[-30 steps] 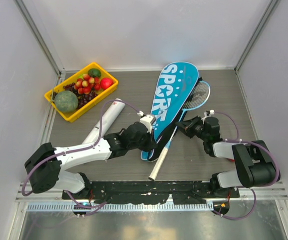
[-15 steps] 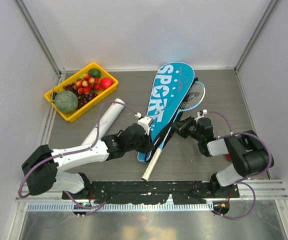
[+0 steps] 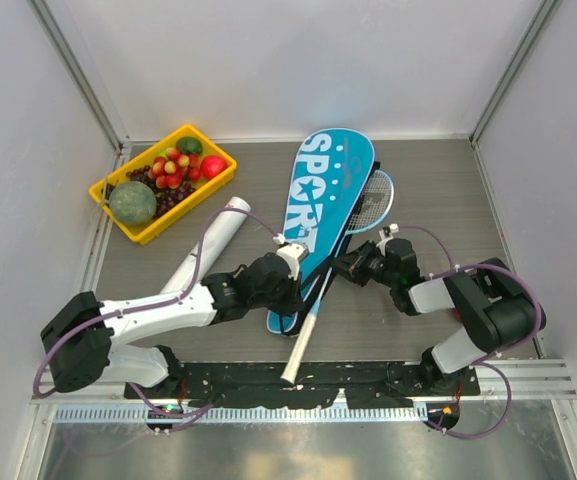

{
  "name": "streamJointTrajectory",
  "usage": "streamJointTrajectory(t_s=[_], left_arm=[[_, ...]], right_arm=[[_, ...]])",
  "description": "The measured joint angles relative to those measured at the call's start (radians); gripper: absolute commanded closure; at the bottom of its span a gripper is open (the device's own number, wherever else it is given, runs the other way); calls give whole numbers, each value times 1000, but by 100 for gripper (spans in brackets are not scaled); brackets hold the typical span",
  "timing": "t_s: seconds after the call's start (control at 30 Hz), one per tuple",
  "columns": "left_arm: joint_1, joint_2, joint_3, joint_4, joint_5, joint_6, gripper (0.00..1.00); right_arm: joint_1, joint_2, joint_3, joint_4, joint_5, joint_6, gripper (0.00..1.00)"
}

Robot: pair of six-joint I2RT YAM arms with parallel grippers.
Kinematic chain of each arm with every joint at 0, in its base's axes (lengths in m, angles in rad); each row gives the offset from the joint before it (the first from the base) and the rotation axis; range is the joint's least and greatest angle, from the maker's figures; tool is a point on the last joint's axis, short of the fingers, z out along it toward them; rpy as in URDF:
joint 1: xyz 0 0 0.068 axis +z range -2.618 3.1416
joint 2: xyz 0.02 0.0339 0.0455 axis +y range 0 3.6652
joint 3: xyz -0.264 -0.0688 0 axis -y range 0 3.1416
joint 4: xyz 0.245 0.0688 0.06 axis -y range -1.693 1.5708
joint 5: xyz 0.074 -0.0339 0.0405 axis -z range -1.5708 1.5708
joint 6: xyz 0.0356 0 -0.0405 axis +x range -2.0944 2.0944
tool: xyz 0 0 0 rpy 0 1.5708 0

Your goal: Pack up the badminton gear

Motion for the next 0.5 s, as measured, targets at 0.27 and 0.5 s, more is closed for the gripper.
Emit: streamJointTrajectory(t_s=[0.27,0.5], left_arm=[[0,-94,-25,-40,-27,43,100],[-1,-108,-14,-76,-32,99,100]], right_arm=[[34,-53,-8,-99,-135,-53,95],[62,-159,-61,-172,-208,-88,95]])
